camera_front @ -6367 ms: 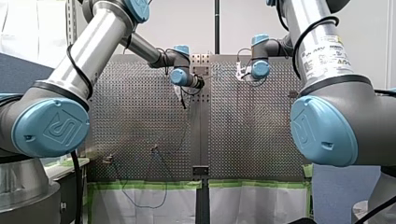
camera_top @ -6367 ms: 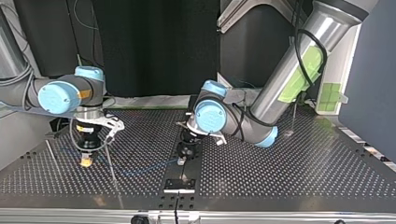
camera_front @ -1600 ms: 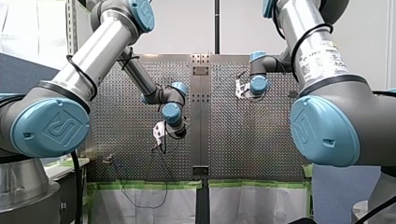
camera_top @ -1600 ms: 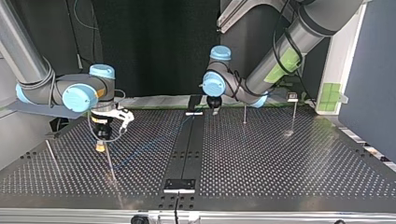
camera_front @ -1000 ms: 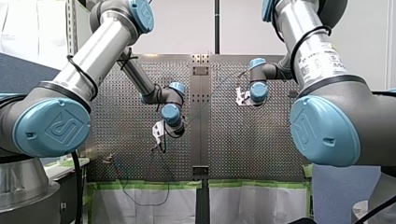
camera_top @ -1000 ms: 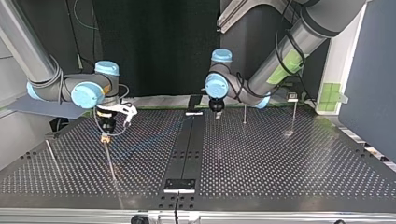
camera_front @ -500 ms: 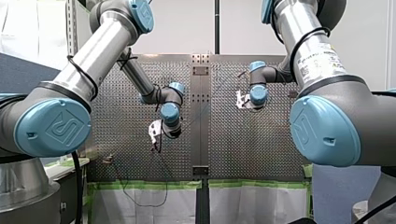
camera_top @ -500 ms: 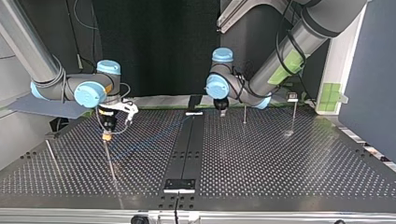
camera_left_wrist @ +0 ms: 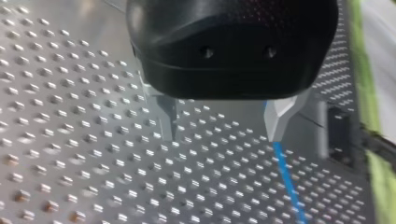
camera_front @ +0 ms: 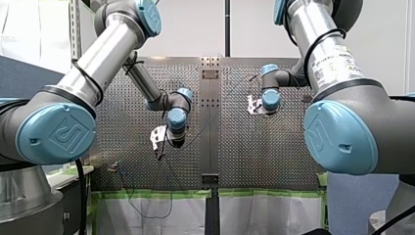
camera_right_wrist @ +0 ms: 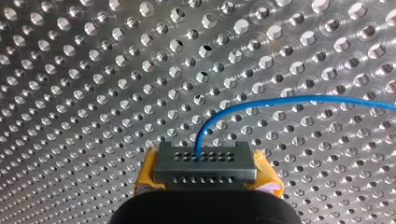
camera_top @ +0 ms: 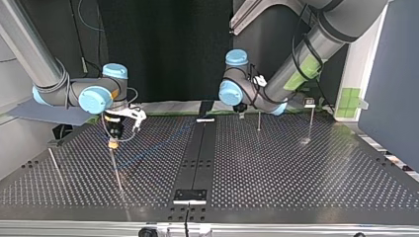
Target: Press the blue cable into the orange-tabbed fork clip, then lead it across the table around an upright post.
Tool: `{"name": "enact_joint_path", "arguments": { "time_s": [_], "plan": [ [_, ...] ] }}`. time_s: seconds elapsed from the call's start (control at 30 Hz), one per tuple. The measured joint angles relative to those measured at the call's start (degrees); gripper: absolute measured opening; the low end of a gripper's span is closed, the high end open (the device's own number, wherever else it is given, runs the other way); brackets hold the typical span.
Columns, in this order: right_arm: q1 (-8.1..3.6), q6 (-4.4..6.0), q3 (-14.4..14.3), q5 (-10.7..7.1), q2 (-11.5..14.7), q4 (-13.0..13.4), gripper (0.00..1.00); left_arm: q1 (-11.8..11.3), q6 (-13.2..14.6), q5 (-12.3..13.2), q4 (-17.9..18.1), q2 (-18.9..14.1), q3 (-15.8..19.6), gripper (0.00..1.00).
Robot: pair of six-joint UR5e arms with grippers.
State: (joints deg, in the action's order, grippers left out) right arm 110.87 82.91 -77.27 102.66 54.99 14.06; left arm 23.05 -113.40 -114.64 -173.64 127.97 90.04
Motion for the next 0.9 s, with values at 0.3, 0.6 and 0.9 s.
{"name": "enact_joint_path", "arguments": {
  "time_s": [0.3, 0.6, 0.9],
  "plan": [
    [0.02, -0.09, 0.02, 0.0, -0.01, 0.01, 0.0, 0.04, 0.19, -0.13, -0.44, 3.42, 0.03, 0.95],
    [0.02, -0.35, 0.03, 0.0, 0.0, 0.01, 0.0, -1.78, 2.32, -2.52, -0.42, 3.65, 0.02, 0.95],
    [0.02, -0.45, 0.03, 0.01, 0.0, 0.01, 0.0, -2.83, 3.61, -2.85, -0.46, 3.71, 0.03, 0.95]
  ]
}}
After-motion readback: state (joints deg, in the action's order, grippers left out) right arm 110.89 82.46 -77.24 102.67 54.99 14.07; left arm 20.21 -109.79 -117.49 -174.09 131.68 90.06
